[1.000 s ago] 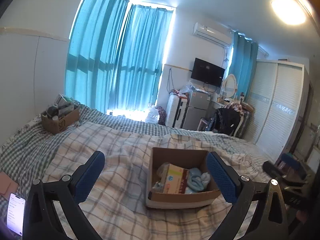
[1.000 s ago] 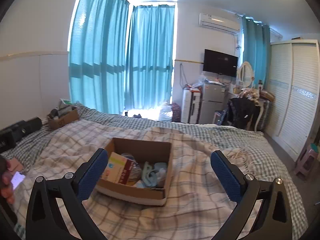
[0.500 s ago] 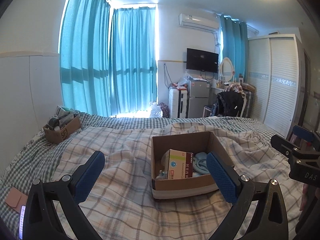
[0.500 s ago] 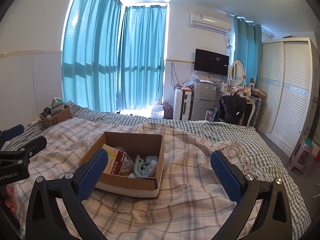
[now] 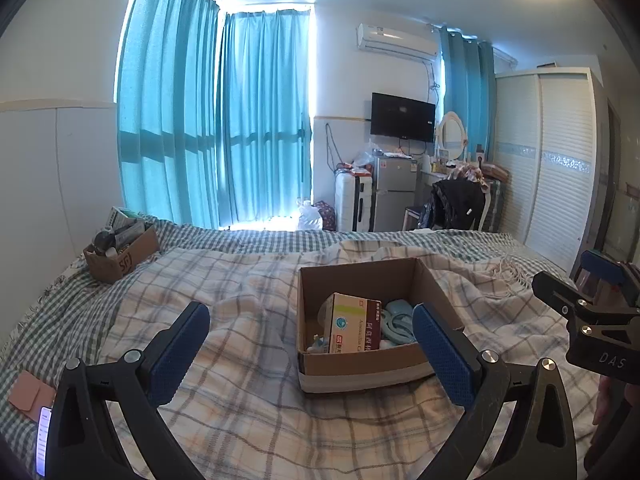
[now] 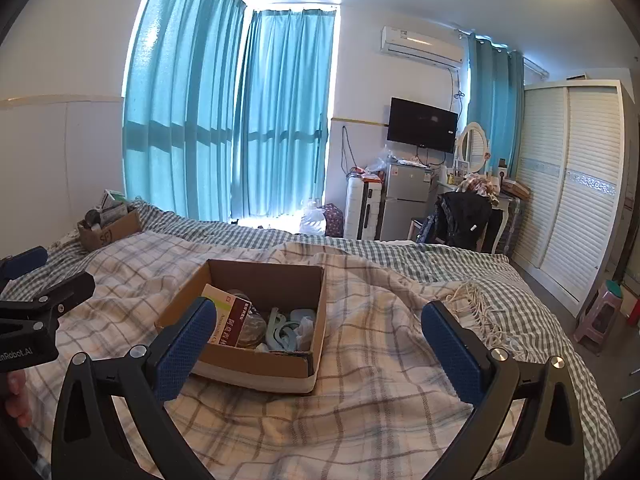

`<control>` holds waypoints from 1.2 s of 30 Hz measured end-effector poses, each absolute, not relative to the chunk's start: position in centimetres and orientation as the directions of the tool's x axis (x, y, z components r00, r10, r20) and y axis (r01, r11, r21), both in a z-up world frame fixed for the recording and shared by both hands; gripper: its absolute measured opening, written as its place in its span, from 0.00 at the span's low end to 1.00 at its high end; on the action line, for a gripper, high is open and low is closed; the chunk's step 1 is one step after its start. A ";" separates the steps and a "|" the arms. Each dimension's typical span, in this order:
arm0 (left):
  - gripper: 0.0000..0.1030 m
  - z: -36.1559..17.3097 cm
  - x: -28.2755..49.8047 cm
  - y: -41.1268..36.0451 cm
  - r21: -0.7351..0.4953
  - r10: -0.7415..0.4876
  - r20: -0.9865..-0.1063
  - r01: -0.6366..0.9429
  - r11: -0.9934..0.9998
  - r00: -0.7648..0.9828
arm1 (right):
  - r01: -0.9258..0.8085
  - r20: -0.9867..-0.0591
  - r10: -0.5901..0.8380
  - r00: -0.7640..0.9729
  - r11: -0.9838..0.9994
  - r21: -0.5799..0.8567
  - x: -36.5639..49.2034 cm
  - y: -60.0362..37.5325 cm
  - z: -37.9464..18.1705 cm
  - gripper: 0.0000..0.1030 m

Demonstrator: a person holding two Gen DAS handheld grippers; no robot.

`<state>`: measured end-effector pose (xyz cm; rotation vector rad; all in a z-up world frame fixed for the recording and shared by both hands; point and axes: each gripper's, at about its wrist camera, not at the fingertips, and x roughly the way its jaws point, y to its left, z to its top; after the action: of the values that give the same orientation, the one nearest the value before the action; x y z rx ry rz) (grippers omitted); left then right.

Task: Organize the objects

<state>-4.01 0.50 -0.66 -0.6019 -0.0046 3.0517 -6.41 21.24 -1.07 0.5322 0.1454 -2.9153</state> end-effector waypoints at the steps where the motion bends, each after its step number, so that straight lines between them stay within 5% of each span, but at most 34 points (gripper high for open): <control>1: 1.00 -0.7 -4.0 0.5 -0.010 0.031 -0.382 -0.030 -1.000 -0.924 | 0.190 -0.357 -0.155 -0.921 -0.980 -0.065 -6.4 21.2 -1.1 1.00; 36: 1.00 -1.0 -4.1 0.4 0.000 0.021 -0.397 -0.023 -1.000 -0.918 | 0.201 -0.365 -0.163 -0.917 -0.977 -0.070 -6.3 20.7 -1.3 1.00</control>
<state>-4.11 0.36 -1.00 -0.6321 0.0071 3.0541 -6.29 20.67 -1.25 0.5388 0.1572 -2.9016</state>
